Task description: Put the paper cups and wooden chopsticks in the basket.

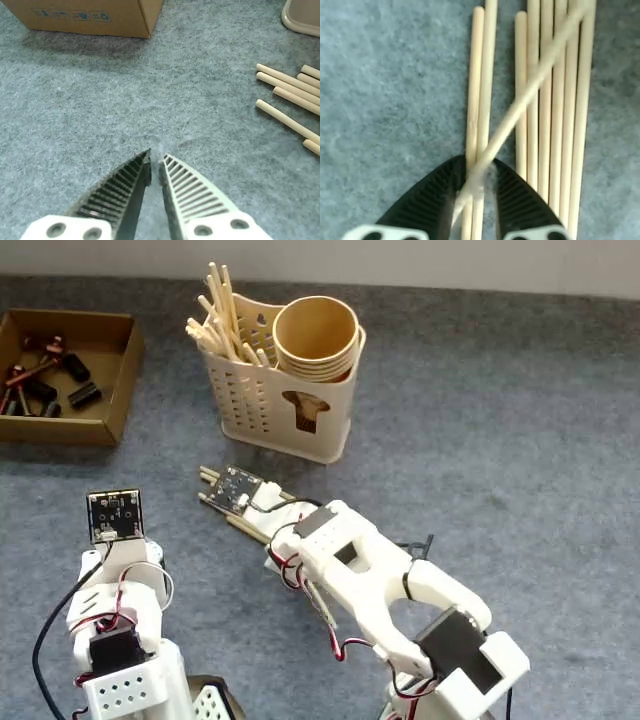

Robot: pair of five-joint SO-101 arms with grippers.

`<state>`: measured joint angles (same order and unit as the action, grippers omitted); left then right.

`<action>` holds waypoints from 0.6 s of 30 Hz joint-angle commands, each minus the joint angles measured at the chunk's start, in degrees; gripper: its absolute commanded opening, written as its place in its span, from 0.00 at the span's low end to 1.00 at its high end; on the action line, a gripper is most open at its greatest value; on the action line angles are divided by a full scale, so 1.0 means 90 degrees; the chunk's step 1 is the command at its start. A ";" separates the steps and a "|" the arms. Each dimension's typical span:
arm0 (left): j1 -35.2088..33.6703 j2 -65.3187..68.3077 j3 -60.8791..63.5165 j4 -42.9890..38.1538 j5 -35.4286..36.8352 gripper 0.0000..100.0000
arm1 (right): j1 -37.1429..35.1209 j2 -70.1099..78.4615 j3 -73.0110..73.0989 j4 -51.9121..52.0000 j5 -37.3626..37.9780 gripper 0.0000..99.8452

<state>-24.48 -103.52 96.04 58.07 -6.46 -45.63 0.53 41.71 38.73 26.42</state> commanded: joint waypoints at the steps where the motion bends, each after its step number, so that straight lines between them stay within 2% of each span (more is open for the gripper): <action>1: 0.0112 -0.0015 0.0132 0.0039 -0.0020 0.04 | -0.0073 -0.0024 0.0024 0.0005 -0.0039 0.00; 10: 0.0112 -0.0015 0.0132 0.0039 -0.0020 0.04 | -0.0073 -0.0034 0.0015 0.0562 -0.0039 0.01; 14: 0.0112 -0.0015 0.0132 0.0039 -0.0020 0.04 | -0.0073 -0.0024 -0.0415 0.1216 -0.0088 0.09; 18: 0.0112 -0.0015 0.0132 0.0039 -0.0020 0.04 | -0.0073 -0.0024 -0.0689 0.1470 -0.0088 0.08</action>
<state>-24.48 -103.52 96.04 58.07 -6.46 -46.07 0.88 36.79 49.45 26.33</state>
